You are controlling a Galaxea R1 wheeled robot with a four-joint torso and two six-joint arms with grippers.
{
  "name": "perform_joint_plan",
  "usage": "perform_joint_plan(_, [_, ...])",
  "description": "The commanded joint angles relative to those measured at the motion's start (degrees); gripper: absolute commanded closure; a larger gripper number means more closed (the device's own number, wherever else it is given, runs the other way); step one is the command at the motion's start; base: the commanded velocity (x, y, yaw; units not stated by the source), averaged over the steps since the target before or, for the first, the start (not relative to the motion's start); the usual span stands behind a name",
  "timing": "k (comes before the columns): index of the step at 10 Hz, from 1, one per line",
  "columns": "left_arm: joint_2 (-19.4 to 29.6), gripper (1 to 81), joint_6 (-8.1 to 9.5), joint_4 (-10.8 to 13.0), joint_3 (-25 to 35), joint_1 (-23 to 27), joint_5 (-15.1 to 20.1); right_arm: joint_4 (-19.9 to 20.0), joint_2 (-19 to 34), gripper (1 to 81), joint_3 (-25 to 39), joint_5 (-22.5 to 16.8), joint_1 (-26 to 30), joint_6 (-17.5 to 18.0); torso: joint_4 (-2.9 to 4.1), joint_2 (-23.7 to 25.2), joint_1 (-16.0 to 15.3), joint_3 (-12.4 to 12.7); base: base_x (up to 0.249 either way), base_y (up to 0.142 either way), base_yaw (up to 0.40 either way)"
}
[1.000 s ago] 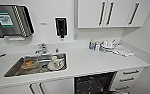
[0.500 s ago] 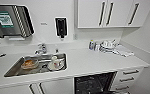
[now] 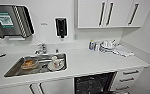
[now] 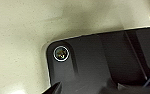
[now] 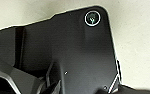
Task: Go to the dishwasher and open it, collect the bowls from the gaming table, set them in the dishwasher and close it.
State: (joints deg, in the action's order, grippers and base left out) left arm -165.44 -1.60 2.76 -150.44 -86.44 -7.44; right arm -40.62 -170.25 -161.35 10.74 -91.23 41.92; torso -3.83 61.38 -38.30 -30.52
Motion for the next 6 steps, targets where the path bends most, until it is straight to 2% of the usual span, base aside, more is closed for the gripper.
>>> perform_joint_plan(1, [-5.51, 1.0, -0.69, -1.35, -8.2, 0.09, 2.95, 0.01, -0.11, 1.0, -0.7, -5.37, 0.92, -0.53, 0.0, 0.0, 0.0, 0.0, 0.0, 0.0, 0.0])
perform_joint_plan(5, [-7.36, 1.0, -0.78, -1.26, -9.17, 0.35, 3.13, 0.1, -1.51, 1.0, -0.52, -7.57, 1.36, -0.61, 0.0, 0.0, 0.0, 0.05, 0.0, 0.0, 0.0])
perform_joint_plan(6, [-7.63, 1.0, -0.78, -1.26, -9.17, 0.44, 3.13, 0.01, -1.78, 1.0, -0.62, -7.75, 1.44, -0.7, 0.0, -5.75, 3.72, 0.07, 0.0, 0.0, 0.0])
